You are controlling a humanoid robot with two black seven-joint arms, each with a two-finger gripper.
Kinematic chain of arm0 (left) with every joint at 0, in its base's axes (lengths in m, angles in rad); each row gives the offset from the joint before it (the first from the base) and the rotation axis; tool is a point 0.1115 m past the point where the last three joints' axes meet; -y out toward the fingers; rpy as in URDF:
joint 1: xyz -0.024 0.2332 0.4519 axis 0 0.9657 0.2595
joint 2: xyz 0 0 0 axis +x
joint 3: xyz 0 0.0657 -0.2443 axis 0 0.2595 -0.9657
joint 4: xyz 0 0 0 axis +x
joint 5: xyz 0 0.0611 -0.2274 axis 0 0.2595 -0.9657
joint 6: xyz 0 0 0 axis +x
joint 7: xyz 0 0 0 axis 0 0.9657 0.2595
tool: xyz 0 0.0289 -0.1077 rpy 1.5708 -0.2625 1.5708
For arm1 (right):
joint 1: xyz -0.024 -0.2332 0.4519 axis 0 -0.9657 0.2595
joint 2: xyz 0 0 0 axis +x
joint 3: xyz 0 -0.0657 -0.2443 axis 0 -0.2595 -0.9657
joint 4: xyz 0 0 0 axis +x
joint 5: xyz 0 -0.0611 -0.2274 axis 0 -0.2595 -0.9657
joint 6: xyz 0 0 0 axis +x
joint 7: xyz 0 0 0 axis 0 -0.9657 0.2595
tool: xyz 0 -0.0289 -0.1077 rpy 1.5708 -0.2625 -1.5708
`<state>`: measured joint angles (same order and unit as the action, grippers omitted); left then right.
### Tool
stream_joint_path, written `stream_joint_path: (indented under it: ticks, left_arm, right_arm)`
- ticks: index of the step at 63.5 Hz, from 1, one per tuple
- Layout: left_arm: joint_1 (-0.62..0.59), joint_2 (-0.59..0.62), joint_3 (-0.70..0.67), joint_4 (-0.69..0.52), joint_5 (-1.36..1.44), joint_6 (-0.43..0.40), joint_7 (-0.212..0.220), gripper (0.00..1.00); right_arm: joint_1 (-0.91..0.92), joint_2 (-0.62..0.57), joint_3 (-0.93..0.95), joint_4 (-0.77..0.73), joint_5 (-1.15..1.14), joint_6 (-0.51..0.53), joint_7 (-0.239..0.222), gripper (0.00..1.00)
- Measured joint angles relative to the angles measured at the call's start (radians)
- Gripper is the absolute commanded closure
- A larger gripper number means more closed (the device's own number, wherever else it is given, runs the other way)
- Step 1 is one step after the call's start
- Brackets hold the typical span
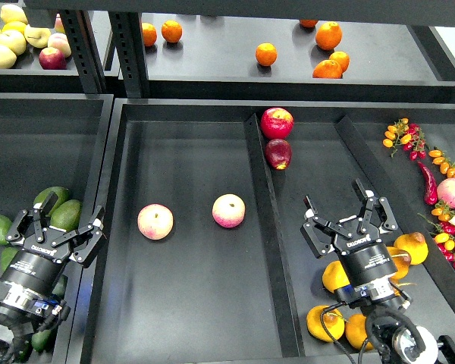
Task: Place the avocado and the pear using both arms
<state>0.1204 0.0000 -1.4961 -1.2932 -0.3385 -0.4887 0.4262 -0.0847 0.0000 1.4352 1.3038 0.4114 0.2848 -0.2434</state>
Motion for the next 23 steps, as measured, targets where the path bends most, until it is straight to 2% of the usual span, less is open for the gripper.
stream_joint_path:
  ticks: [9,23]
  left_arm:
    - [0.005,0.0,-0.003,0.007,0.001,0.0,-0.001,0.01]
    - [0.005,0.0,0.0,0.009,0.003,0.0,-0.001,0.01]
  right_arm:
    - [0.0,0.0,0.004,-0.002,0.061,-0.005,0.041,0.0]
    - [0.0,0.0,0.002,-0.003,0.072,-0.007,0.049,0.0]
